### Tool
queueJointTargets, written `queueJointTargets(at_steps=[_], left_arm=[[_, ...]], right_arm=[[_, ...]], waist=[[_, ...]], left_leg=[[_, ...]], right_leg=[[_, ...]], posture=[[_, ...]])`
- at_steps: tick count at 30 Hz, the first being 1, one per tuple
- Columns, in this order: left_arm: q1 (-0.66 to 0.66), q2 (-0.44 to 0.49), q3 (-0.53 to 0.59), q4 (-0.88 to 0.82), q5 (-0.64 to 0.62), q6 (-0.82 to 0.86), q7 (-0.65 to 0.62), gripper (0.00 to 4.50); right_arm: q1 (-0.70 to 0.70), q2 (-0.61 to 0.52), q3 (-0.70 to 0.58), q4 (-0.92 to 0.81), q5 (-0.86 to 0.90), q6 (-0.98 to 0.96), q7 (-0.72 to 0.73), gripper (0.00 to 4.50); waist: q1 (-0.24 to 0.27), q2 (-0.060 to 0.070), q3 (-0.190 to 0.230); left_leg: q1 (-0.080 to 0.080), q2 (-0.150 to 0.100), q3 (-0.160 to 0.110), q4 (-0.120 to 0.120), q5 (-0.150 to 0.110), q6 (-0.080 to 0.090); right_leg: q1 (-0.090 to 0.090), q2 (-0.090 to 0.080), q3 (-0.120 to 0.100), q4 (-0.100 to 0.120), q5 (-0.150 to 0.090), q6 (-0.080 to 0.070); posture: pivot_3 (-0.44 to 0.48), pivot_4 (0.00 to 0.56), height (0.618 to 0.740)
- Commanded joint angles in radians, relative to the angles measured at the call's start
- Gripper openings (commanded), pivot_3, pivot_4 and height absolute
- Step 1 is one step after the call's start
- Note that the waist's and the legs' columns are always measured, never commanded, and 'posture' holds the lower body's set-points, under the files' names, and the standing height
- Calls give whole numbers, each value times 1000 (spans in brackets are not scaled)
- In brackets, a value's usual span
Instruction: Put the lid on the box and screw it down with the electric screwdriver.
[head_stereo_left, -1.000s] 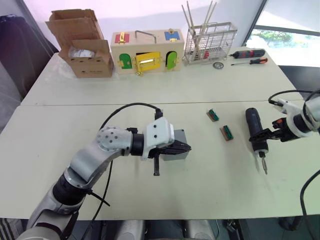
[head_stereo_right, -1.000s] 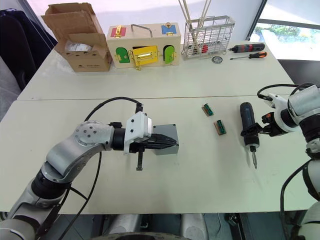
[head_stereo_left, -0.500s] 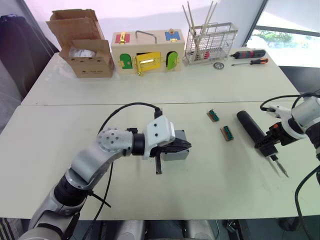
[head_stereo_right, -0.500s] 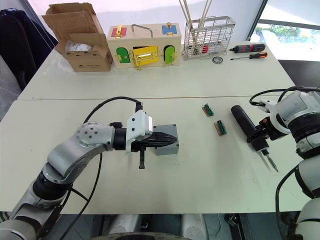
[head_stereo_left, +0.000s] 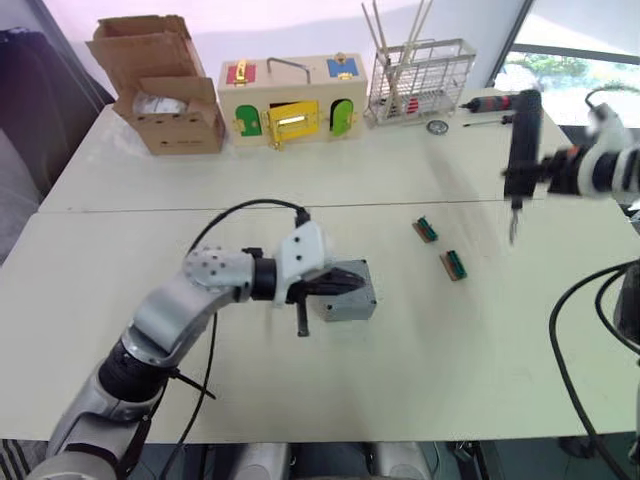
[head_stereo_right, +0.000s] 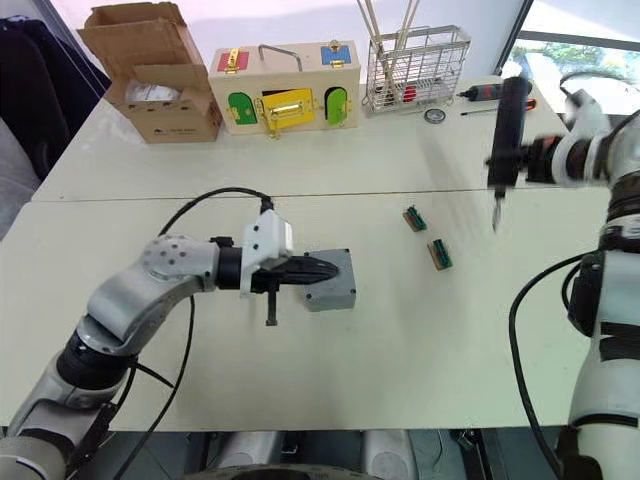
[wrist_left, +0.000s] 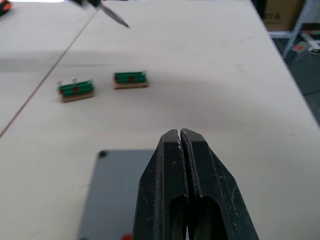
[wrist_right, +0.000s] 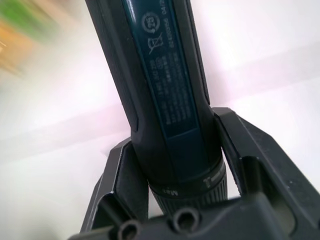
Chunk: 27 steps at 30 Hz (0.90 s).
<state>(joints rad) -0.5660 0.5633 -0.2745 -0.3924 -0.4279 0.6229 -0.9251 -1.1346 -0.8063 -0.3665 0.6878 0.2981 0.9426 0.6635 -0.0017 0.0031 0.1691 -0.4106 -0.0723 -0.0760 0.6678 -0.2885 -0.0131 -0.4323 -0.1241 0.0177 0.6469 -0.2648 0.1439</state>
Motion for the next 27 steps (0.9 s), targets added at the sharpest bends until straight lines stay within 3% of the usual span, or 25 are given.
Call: queueJointTargets(at_steps=[1, 4, 7, 14, 27], left_arm=[[-48, 9, 56, 38, -24, -23, -38, 0], [-75, 19, 62, 89, -14, -24, -67, 0], [-92, 25, 58, 123, -2, -20, -79, 0], [-73, 48, 8, 158, 58, -27, -102, 0], [-36, 4, -67, 183, 141, -46, -86, 0]], right_arm=[[147, 165, -264, -447, 145, -56, -209, 1813], [253, 363, -350, -757, 309, 45, -332, 1813], [307, 513, -393, -934, 494, 57, -381, 1813], [594, 512, -82, -1211, 497, -47, -225, 1813], [748, 501, 143, -1199, 432, -237, -177, 1813]], waist=[[-1, 0, 0], [-7, 1, 0], [-14, 2, 0], [-20, 2, -1], [-16, 2, -1]], left_leg=[[0, 0, 1, 1, 0, 0], [0, -1, 0, 2, 1, -2], [0, -1, 0, 3, 3, -3], [1, -1, -1, 0, 3, -2], [2, 0, -1, 1, 3, -2]], right_leg=[[0, -1, 0, 1, 0, 0], [0, -1, 0, 3, 0, 0], [0, -1, 1, 3, 0, 0], [0, 0, 1, 4, 0, 0], [1, 1, 1, 4, 0, 0]], posture=[[0, 150, 730], [0, 150, 730], [0, 150, 730], [0, 150, 730], [0, 150, 730]])
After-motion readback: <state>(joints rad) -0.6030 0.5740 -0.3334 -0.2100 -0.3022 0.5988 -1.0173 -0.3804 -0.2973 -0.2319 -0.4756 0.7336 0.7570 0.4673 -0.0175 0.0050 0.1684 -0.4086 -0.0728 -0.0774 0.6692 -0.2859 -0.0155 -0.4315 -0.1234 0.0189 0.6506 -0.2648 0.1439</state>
